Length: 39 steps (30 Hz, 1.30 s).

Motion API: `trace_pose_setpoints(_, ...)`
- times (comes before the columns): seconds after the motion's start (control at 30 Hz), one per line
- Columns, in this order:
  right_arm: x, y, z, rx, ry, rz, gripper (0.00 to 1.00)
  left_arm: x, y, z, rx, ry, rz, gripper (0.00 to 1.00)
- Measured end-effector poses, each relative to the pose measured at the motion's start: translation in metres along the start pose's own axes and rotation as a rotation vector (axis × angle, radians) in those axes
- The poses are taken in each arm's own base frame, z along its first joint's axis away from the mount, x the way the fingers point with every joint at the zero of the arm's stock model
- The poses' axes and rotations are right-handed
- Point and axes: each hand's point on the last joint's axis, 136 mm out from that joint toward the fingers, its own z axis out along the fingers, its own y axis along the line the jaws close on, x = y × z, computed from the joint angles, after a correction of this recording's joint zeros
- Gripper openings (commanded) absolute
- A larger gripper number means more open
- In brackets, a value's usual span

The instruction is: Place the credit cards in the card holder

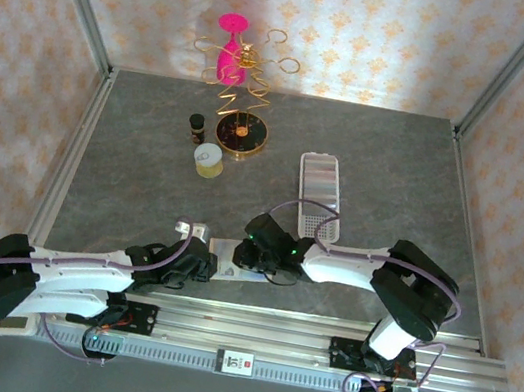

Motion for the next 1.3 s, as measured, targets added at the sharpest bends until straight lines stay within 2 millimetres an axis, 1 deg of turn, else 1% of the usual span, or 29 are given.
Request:
trace_pose_setpoints(0.1, -0.002, -0.004, -0.002, 0.022, -0.014, 0.001, 0.24, 0.0, 0.0, 0.0, 0.002, -0.001, 0.0, 0.26)
trace_pose_setpoints(0.17, -0.002, -0.007, -0.003, 0.036, -0.019, 0.001, 0.2, 0.0, 0.0, 0.0, 0.002, -0.001, 0.0, 0.27)
trace_pose_setpoints(0.33, -0.004, -0.01, -0.003, 0.053, -0.028, -0.003, 0.07, -0.001, -0.001, 0.0, 0.003, -0.002, -0.001, 0.27)
trace_pose_setpoints(0.43, -0.004, -0.011, -0.003, 0.057, -0.029, -0.006, 0.03, -0.001, -0.001, 0.0, 0.005, -0.003, -0.002, 0.27)
trace_pose_setpoints(0.5, -0.003, -0.012, -0.002, 0.059, -0.027, -0.01, 0.02, -0.001, -0.001, 0.0, 0.005, -0.003, -0.006, 0.27)
trace_pose_setpoints(0.63, 0.001, -0.012, 0.003, 0.071, -0.017, -0.017, 0.02, -0.001, -0.001, 0.0, 0.006, -0.004, -0.009, 0.31)
trace_pose_setpoints(0.83, 0.003, -0.001, 0.008, 0.061, -0.013, -0.037, 0.02, -0.002, -0.003, 0.0, 0.011, -0.007, -0.021, 0.39)
trace_pose_setpoints(0.97, 0.004, 0.005, 0.009, 0.058, -0.011, -0.054, 0.02, -0.003, -0.004, -0.001, 0.017, -0.011, -0.029, 0.43)
trace_pose_setpoints(1.1, 0.004, 0.005, 0.009, 0.06, -0.012, -0.055, 0.05, -0.003, -0.004, -0.001, 0.021, -0.014, -0.031, 0.42)
trace_pose_setpoints(1.23, 0.003, 0.003, 0.008, 0.076, -0.023, -0.062, 0.13, -0.003, -0.003, -0.001, 0.021, -0.015, -0.031, 0.38)
trace_pose_setpoints(1.3, 0.001, 0.003, 0.002, 0.084, -0.035, -0.065, 0.18, -0.002, -0.002, -0.001, 0.019, -0.014, -0.031, 0.37)
